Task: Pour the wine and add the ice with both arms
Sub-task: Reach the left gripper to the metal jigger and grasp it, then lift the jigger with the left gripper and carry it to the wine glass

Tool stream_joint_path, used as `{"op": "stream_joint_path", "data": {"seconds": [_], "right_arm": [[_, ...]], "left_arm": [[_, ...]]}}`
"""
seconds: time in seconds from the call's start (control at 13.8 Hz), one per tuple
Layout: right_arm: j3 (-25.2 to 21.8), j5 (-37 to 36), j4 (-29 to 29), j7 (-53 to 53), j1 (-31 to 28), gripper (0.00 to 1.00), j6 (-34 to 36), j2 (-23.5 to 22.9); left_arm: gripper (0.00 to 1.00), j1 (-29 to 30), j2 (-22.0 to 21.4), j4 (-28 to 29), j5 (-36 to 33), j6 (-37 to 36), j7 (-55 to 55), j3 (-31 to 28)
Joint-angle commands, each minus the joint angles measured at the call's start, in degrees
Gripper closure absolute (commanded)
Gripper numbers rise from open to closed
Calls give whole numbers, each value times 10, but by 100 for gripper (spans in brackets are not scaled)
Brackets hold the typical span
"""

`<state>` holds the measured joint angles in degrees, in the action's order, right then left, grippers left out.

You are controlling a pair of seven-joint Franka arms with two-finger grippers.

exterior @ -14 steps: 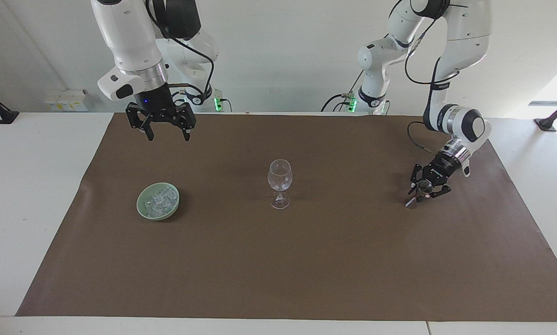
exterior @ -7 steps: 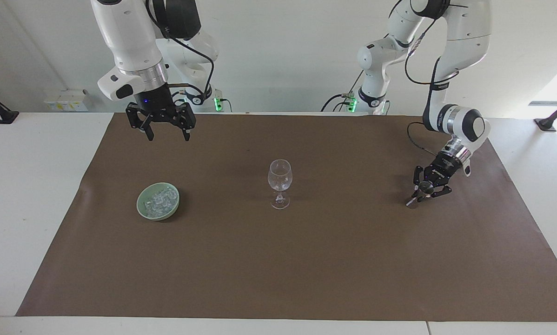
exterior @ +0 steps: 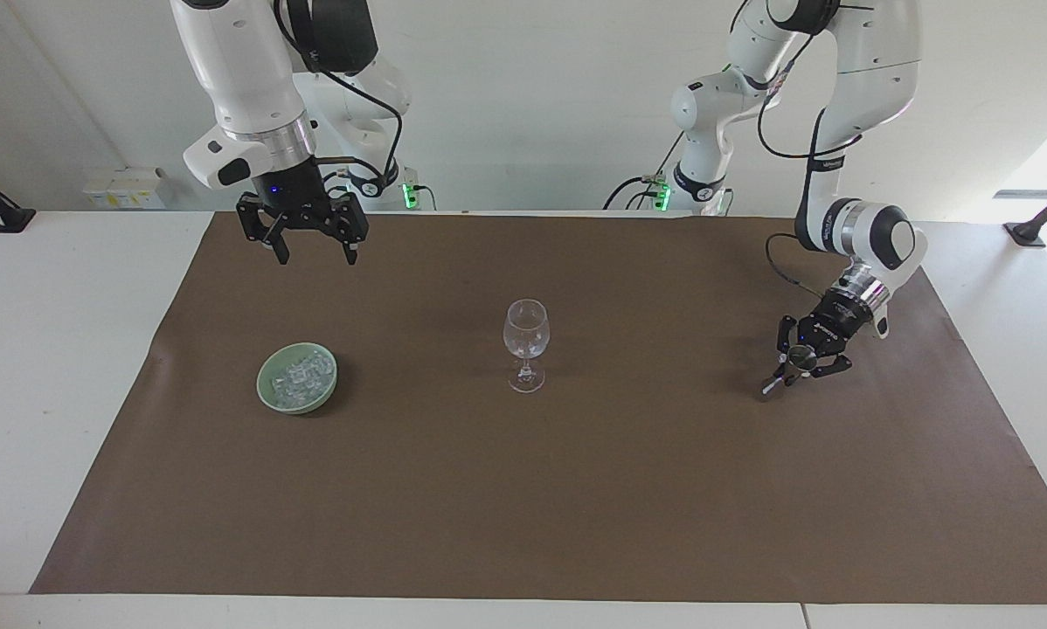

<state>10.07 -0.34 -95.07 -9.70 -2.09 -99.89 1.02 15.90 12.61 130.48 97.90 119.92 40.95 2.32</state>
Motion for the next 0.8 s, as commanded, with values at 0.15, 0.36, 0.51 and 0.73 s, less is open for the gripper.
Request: {"op": "stream_joint_path", "data": {"seconds": [0.15,0.36,0.51,0.73], "right_arm": [[6,-3,-13,8,-9,0,-4,10],[6,-3,-13,8,-9,0,-4,10],[6,-3,-13,8,-9,0,-4,10],[6,-3,-13,8,-9,0,-4,10]], "left_arm": [[100,-70,-32,-29,12,84,75,0],[100,-125,-62,-30,48,134,93,0],[100,-154,-79,-30,54,151,93,0],[100,-207,-97,-29,103,208,94,0]]}}
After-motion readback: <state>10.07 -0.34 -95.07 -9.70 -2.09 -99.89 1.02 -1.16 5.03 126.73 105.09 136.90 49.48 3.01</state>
